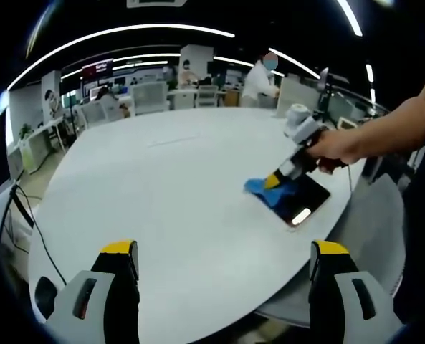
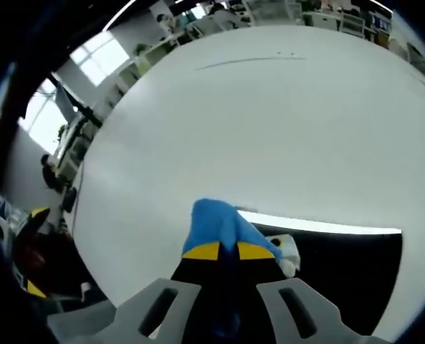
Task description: Wipe the mirror surface with the cleaning cloth until all visible marks leave the cleaned area.
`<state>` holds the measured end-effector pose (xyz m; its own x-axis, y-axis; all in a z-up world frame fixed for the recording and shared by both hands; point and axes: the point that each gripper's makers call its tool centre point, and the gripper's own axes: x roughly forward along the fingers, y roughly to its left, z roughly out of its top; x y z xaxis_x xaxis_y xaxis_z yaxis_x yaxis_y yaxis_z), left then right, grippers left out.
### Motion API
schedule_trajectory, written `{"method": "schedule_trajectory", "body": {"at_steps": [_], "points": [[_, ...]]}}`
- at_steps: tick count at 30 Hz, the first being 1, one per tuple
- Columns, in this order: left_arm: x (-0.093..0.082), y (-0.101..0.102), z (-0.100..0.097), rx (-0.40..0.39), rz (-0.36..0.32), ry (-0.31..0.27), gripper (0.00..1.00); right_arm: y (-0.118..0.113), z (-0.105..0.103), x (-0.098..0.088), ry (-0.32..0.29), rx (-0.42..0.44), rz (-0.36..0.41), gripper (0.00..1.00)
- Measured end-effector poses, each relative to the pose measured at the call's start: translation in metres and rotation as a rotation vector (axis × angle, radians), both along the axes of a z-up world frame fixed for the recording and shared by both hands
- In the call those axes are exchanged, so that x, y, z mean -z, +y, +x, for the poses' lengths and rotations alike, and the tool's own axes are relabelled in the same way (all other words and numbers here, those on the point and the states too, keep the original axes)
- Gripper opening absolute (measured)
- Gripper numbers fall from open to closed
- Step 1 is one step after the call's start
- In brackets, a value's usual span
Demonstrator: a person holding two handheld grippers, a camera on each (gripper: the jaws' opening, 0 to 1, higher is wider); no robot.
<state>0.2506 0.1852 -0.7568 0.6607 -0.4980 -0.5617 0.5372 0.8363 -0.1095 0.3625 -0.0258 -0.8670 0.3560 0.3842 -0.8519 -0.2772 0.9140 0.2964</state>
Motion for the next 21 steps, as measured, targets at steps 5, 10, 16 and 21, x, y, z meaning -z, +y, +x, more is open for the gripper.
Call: {"method": "schedule_trajectory", "body": {"at_steps": [5,10,16,21], "points": [[0.002,0.001,-0.002,0.006,0.008,0.003,1.0,0.001,-0.006,0.0,-0.015,-0.006,0.0,0.02],[0.004,0.0,-0.004,0.015,0.015,0.008,1.0,0.001,-0.011,-0.001,-0.026,0.002,0.014,0.02],[0.004,-0.002,-0.003,0.016,0.006,0.004,1.0,0.003,-0.017,-0.001,-0.023,-0.007,0.01,0.02],[0.003,-0.006,-0.004,0.024,0.005,-0.001,1.0,0.004,-0.023,-0.001,-0.025,-0.005,0.019,0.02]]}}
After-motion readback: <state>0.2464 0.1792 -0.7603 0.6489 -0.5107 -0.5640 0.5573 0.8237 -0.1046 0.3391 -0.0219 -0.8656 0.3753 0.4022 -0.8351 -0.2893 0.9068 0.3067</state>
